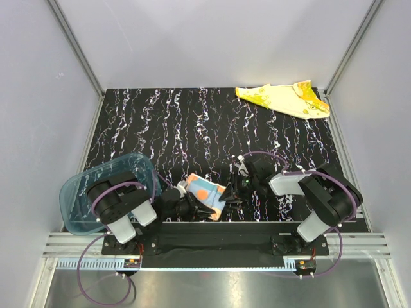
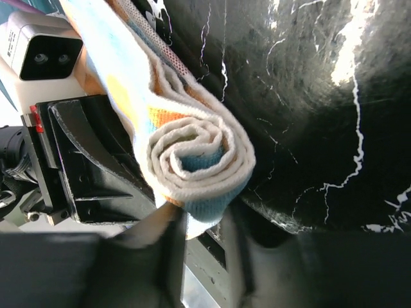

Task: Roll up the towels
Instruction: Roll the towel

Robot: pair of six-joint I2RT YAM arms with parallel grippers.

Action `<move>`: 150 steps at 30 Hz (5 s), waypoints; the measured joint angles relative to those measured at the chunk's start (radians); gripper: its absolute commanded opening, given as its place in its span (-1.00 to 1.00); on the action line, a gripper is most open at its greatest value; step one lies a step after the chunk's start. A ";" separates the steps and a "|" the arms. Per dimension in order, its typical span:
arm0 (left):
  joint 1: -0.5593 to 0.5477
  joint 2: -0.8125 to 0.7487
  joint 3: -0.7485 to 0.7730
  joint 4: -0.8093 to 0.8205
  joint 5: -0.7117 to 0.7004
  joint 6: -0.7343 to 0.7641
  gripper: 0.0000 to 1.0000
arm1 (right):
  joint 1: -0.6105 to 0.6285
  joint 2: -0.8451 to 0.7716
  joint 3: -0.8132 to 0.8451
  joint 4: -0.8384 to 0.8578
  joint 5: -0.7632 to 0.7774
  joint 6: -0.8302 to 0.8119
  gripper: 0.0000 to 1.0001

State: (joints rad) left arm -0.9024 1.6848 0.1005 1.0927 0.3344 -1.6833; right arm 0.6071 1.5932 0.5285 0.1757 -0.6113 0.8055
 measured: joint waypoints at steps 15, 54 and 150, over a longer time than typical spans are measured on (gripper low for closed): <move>-0.026 -0.286 0.240 -0.671 -0.079 0.267 -0.13 | 0.003 -0.023 0.064 -0.159 0.087 -0.036 -0.67; -0.565 -0.004 0.979 -1.553 -0.935 0.925 -0.11 | 0.042 -0.070 0.218 -0.567 0.257 -0.076 -0.73; 0.021 -0.189 0.189 -0.398 0.035 0.521 -1.00 | -0.143 -0.279 0.173 -0.649 0.167 -0.216 0.13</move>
State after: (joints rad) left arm -0.8818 1.4956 0.2897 0.6945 0.3695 -1.1625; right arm 0.4637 1.3140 0.7017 -0.4728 -0.4446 0.5896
